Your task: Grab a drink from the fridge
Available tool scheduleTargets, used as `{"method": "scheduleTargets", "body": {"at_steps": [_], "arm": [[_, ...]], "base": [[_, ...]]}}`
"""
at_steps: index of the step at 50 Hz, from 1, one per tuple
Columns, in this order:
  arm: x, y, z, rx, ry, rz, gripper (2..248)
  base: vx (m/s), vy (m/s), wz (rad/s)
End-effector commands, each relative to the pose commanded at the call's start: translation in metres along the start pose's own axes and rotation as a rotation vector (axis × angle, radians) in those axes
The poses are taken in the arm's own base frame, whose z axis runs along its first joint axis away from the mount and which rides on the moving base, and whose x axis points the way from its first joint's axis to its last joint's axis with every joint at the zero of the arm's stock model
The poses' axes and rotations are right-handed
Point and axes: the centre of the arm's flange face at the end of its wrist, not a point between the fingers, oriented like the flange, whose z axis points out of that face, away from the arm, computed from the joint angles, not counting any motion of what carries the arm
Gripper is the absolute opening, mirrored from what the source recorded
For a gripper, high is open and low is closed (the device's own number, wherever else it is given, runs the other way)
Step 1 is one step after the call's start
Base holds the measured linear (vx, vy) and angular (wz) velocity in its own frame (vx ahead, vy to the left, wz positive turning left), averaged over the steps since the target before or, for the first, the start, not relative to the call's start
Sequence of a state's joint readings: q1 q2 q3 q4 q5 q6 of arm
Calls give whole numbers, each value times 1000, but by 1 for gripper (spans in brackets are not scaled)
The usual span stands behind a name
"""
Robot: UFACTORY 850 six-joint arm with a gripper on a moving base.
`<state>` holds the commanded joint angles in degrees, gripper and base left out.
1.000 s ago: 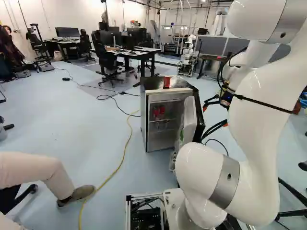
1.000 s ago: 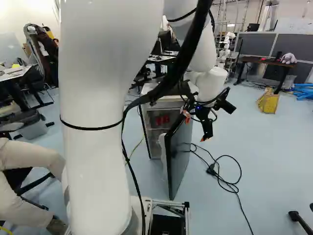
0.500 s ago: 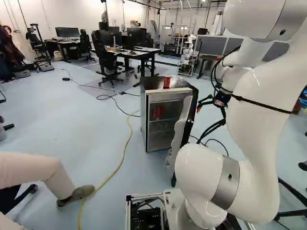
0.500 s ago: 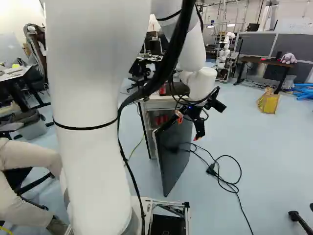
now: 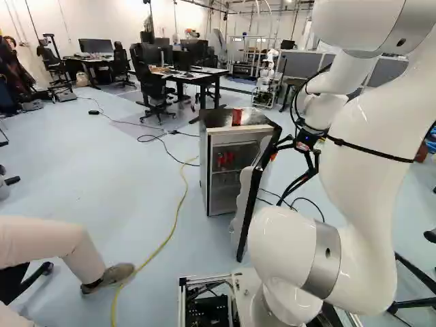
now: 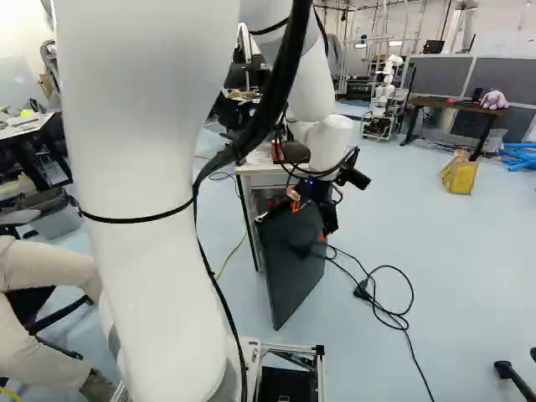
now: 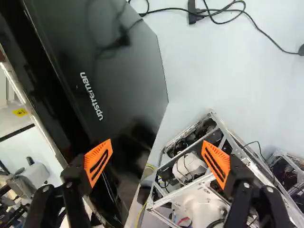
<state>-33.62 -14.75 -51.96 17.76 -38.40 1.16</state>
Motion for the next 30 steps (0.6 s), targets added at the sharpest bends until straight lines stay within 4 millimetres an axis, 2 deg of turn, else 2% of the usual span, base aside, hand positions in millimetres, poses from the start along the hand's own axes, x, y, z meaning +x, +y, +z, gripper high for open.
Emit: {"method": "scheduleTargets", "body": {"at_steps": [30], "arm": [[-30,-40,9,-8,-27,-99,247]], "base": [[0,0,0]]}}
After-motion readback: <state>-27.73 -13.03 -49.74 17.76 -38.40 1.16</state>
